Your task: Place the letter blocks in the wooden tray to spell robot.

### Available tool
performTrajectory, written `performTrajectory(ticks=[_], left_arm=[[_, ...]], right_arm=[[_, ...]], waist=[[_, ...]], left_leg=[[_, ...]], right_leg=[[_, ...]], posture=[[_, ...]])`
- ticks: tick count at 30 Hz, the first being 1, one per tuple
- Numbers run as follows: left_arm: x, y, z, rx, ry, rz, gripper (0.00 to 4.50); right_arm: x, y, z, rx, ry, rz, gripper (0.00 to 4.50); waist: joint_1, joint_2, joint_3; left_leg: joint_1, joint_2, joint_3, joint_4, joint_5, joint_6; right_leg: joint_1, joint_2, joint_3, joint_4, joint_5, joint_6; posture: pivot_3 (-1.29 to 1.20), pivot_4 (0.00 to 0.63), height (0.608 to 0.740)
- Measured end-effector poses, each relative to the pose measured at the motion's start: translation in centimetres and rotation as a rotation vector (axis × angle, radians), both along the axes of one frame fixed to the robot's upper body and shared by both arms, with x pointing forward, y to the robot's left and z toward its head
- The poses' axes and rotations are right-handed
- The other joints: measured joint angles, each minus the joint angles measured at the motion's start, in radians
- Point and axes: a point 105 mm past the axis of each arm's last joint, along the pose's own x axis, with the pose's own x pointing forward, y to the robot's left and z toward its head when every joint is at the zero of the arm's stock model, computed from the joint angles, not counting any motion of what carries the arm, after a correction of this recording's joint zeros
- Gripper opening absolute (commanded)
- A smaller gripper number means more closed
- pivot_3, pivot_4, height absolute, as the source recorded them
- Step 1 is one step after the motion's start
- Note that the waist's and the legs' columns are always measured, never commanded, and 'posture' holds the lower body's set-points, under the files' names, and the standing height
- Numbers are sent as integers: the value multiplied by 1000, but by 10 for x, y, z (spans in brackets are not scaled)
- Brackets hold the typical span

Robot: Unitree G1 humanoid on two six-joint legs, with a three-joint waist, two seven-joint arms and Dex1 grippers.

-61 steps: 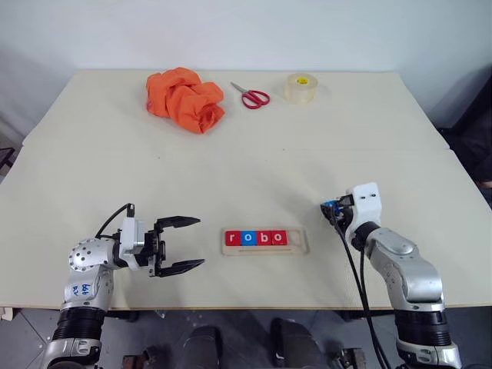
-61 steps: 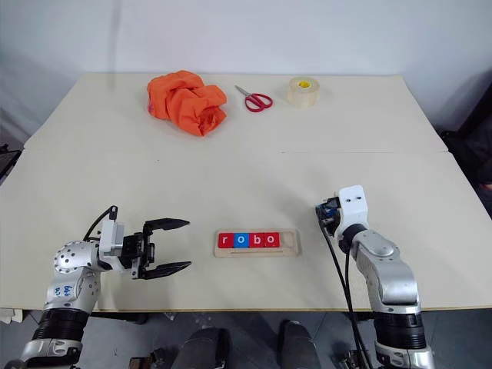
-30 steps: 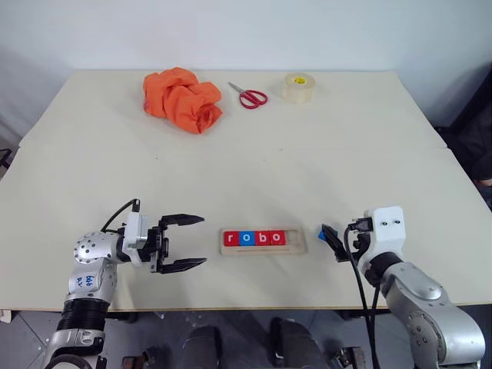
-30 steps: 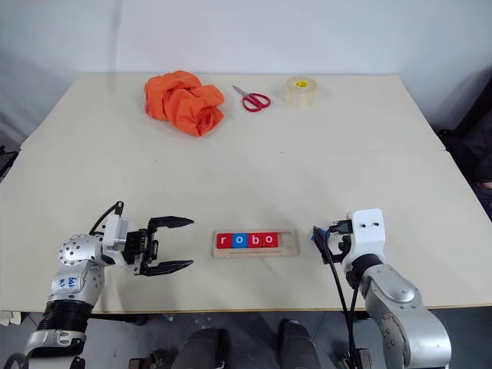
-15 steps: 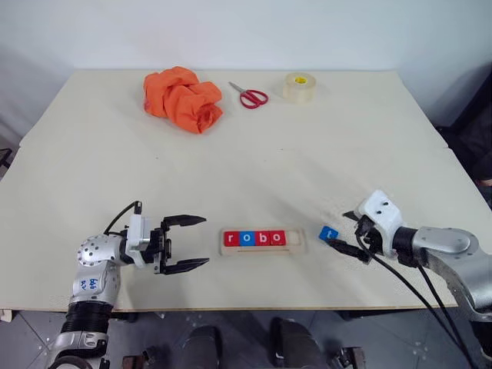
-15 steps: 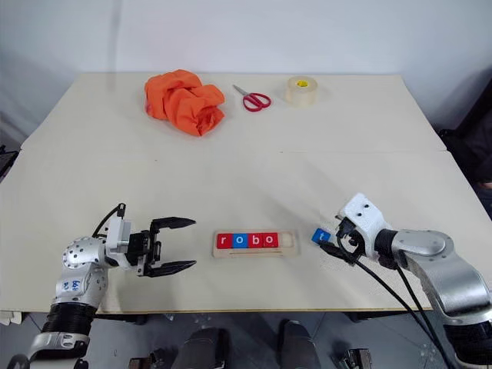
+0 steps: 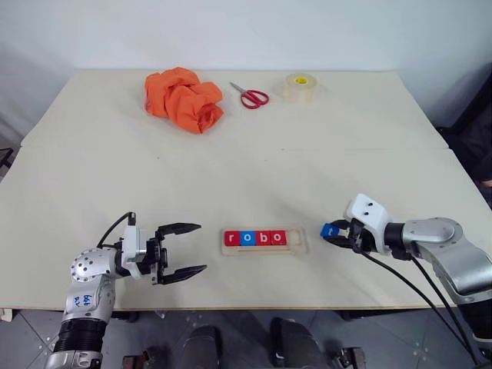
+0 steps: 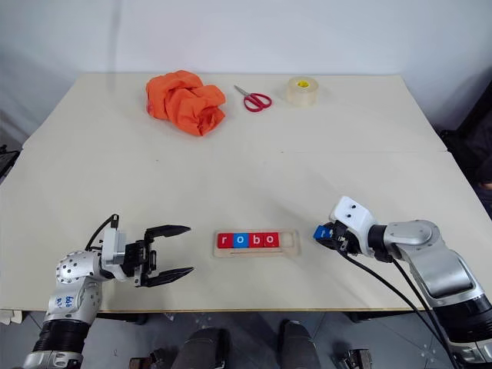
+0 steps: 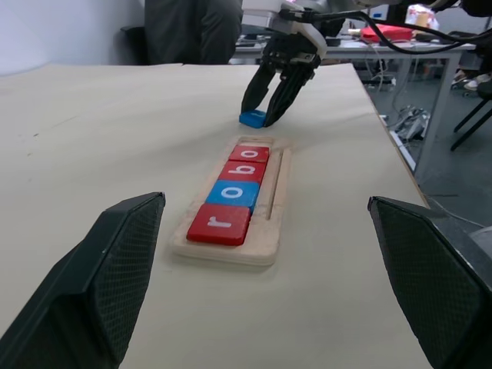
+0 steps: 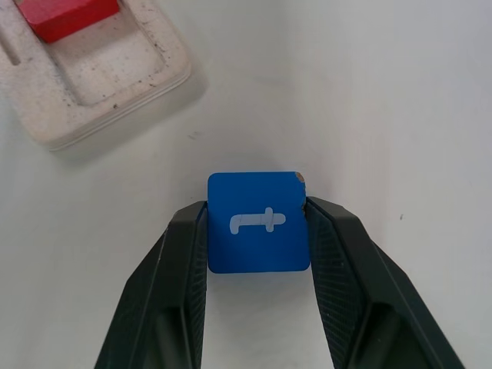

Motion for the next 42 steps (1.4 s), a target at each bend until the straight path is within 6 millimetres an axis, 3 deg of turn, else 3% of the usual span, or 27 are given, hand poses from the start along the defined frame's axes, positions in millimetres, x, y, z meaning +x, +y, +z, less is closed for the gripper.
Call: performTrajectory(ticks=[9,20,33,34,35,42], left_arm=[[5,-3,7,-4,-36,-9,4500],[4,-4,6,-3,-41,-17,4500],[-2,-2,0,-4,-22,3,4500],[-1,-2,1,-5,-23,4,4500],[-1,-2,1,-5,-23,5,4500],[-1,-2,1,-5,-24,7,4500]], right_arm=[[-4,37,38,-23,-5,226,1455],[-10,69,27,-64,52,387,1455],[-2,75,19,-77,57,421,1455],[-3,76,18,-74,59,429,2178],[-3,76,18,-73,60,431,2197],[-5,77,18,-72,70,445,4447]], waist=[[-1,0,0],[-3,0,0],[-2,0,0],[-2,0,0],[-2,0,0],[-2,0,0]], left_leg=[[0,0,0,0,0,0],[0,0,0,0,0,0],[0,0,0,0,0,0],[0,0,0,0,0,0],[0,0,0,0,0,0],[0,0,0,0,0,0]], right_leg=[[0,0,0,0,0,0],[-1,0,0,0,0,0],[-1,-1,0,1,0,0],[-1,-1,0,1,0,0],[-1,-1,0,1,0,0],[-1,-1,0,1,0,0]], posture=[[0,150,740],[0,150,740],[0,150,740],[0,150,740],[0,150,740],[0,150,740]])
